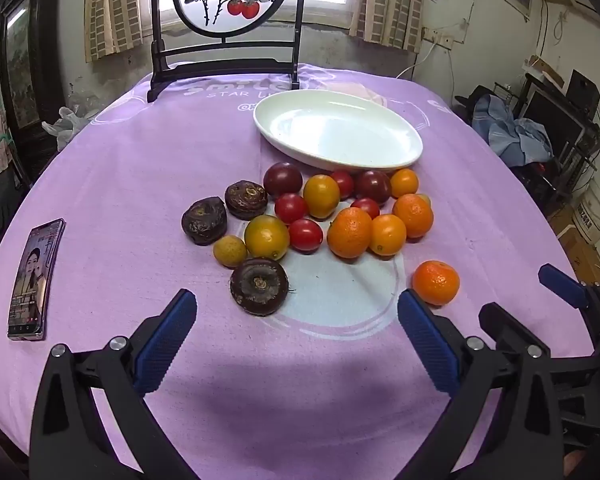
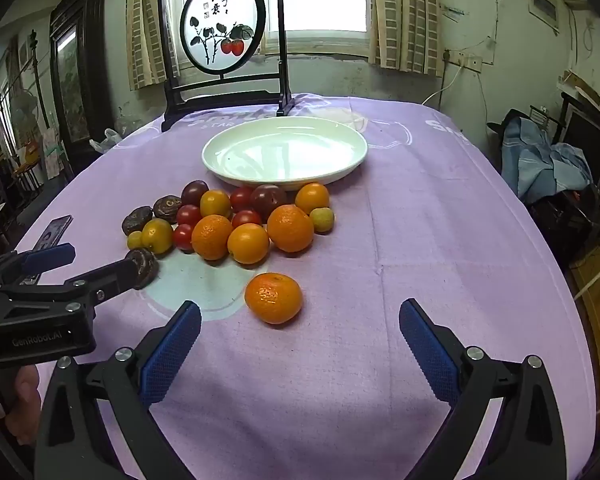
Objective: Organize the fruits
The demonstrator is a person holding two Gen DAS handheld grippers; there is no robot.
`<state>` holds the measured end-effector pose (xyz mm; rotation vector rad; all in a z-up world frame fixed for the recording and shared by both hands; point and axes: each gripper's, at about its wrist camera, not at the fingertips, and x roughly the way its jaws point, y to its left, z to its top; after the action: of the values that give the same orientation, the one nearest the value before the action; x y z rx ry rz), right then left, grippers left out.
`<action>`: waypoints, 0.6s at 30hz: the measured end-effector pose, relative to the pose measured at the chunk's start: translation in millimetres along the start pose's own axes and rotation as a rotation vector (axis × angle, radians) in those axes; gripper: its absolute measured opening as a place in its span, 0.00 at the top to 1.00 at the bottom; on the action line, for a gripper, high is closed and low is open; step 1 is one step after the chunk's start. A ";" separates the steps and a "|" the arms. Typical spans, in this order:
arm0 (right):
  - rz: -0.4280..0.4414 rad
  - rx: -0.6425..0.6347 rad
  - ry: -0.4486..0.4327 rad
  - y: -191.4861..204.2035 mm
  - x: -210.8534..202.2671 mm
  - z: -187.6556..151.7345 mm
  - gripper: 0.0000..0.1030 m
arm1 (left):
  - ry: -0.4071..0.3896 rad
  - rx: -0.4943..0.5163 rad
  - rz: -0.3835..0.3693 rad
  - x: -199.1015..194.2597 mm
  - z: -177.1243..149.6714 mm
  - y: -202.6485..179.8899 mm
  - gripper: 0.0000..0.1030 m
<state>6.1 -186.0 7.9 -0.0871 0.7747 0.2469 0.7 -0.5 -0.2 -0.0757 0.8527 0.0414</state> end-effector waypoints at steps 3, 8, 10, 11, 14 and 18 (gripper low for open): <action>0.002 0.005 -0.007 0.8 1.2 -0.2 0.03 | 0.002 -0.004 0.010 1.8 0.5 -0.6 0.04; 0.010 0.010 0.003 -0.1 4.7 -0.7 0.03 | 0.007 0.006 0.002 3.3 -4.2 1.6 0.04; 0.001 0.004 0.012 4.7 9.3 2.4 0.03 | 0.006 0.002 0.003 2.3 -3.1 4.0 0.04; -0.004 0.002 0.016 5.1 10.1 2.5 0.03 | 0.017 0.002 0.004 3.6 0.3 2.9 0.04; -0.006 0.003 0.016 -0.4 5.2 3.5 0.03 | 0.029 -0.004 -0.006 5.6 1.3 4.0 0.04; -0.012 0.000 0.017 -0.6 5.7 1.9 0.03 | 0.033 -0.004 -0.006 6.7 1.3 4.8 0.04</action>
<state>11.4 -185.2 5.2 -0.0941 0.7908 0.2346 5.8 4.4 -4.5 -0.0832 0.8850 0.0361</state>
